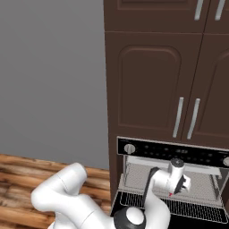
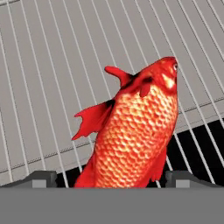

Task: Take the fish from the oven and place it on the plate on the counter.

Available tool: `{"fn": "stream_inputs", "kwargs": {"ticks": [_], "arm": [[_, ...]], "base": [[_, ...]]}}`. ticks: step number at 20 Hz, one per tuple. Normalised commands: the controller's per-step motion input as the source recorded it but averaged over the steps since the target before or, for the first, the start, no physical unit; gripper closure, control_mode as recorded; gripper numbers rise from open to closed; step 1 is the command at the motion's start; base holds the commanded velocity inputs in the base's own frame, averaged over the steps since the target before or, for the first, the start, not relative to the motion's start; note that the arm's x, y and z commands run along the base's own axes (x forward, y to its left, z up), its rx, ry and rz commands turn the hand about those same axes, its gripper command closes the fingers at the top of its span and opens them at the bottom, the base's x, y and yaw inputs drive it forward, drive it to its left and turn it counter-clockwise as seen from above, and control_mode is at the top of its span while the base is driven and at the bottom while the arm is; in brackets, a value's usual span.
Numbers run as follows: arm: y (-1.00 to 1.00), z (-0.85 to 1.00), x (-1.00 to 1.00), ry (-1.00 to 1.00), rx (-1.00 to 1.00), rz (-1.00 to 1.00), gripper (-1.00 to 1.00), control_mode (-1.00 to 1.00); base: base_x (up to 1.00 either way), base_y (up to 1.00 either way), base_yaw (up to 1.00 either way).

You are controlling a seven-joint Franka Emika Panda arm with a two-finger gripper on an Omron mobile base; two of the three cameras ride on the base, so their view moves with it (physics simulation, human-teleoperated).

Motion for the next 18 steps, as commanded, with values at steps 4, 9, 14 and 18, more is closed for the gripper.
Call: {"fn": "stream_inputs", "kwargs": {"ticks": [4, 9, 14, 18], "arm": [[-0.07, -0.44, -0.02, 0.00, 0.00, -0.06, -1.00, -1.00], [0.00, -0.32, 0.00, 0.00, 0.00, -0.05, -1.00, -1.00], [-0.01, -0.14, -0.03, 0.01, 0.00, -0.01, -1.00, -1.00], [0.00, -0.04, -0.09, 0.01, 0.00, 0.00, 1.00, -1.00]], "base": [[0.00, 0.00, 0.00], [0.00, 0.00, 0.00], [0.00, 0.00, 0.00], [0.00, 0.00, 0.00]]}}
